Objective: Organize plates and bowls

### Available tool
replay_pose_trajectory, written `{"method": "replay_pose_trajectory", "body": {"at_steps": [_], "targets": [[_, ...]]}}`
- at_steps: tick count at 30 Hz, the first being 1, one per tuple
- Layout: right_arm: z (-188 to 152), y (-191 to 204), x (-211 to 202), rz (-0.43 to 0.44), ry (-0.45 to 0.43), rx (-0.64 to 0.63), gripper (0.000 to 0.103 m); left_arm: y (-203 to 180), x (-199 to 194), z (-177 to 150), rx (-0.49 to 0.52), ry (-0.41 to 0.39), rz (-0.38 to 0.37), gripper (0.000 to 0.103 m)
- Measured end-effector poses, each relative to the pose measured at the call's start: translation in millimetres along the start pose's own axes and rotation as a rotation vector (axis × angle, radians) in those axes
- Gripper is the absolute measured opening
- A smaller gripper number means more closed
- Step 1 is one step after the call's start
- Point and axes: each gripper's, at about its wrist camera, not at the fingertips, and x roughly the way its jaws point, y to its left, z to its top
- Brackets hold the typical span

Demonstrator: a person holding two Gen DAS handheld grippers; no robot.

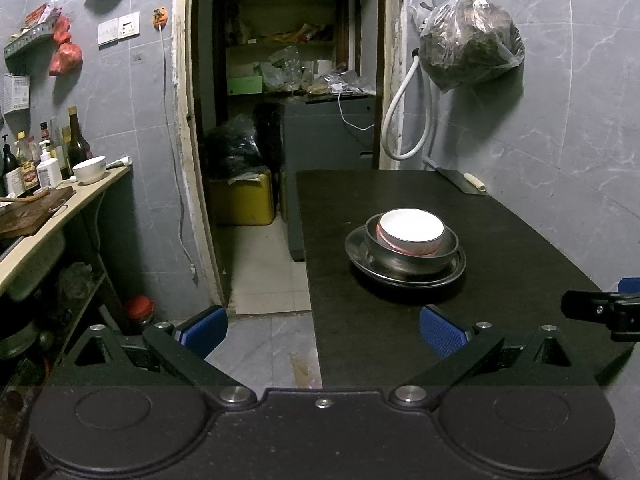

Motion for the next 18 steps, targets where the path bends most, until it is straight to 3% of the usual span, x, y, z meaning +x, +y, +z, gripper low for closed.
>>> {"method": "replay_pose_trajectory", "body": {"at_steps": [18], "targets": [[-1.6,1.3,1.8,-0.006,0.004,0.0,0.103,0.2,3.0,-0.9,0.0,0.002,0.001,0.102]]}}
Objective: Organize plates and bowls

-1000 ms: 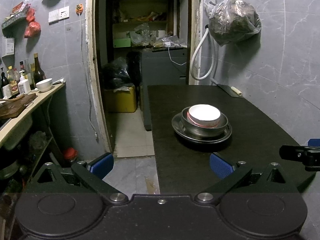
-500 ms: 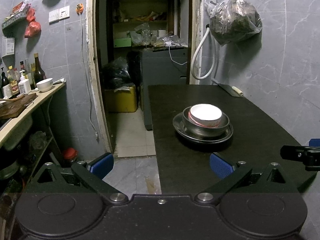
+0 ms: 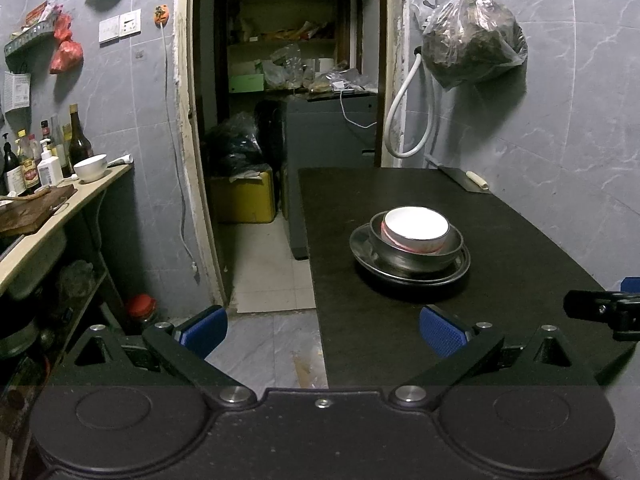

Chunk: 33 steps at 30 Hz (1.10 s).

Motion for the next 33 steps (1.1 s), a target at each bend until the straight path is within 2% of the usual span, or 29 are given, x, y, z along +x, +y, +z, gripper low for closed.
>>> {"method": "replay_pose_trajectory", "body": {"at_steps": [12,33], "targets": [[1.2,1.9,2.4,-0.005,0.005,-0.003,0.103,10.7,6.2,0.5,-0.04,0.024,0.031,0.102],[3.9,7.9,7.1,-0.037,0.005,0.009,0.103,14.6,10.4,2.7,-0.026,0.014,-0.018,0.102]]}}
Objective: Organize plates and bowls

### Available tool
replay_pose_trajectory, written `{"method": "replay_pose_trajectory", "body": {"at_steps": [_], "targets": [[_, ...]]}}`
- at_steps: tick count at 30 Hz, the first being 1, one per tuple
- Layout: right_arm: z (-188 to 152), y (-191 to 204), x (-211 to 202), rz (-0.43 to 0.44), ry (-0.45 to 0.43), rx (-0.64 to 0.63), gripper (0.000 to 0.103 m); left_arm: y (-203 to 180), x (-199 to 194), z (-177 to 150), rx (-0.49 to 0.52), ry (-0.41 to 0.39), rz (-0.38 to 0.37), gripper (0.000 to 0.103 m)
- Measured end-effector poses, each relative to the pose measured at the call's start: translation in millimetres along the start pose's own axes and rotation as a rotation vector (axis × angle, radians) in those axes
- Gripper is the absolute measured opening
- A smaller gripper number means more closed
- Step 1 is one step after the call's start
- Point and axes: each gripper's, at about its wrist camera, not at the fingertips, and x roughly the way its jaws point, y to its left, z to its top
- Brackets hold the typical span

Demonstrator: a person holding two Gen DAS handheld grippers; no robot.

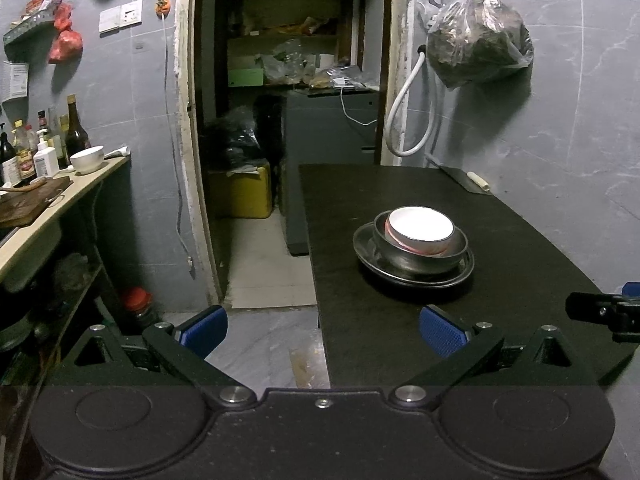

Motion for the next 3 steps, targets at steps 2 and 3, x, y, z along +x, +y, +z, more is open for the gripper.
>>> {"method": "replay_pose_trajectory", "body": {"at_steps": [2,3], "targets": [[0.4,0.8,0.6,-0.003,0.0,0.001,0.103,0.9,0.3,-0.2,0.003,-0.001,-0.003,0.102],[0.7,1.2,0.6,-0.005,0.0,0.002,0.103,1.6,0.7,0.2,0.004,-0.001,-0.005,0.102]]}}
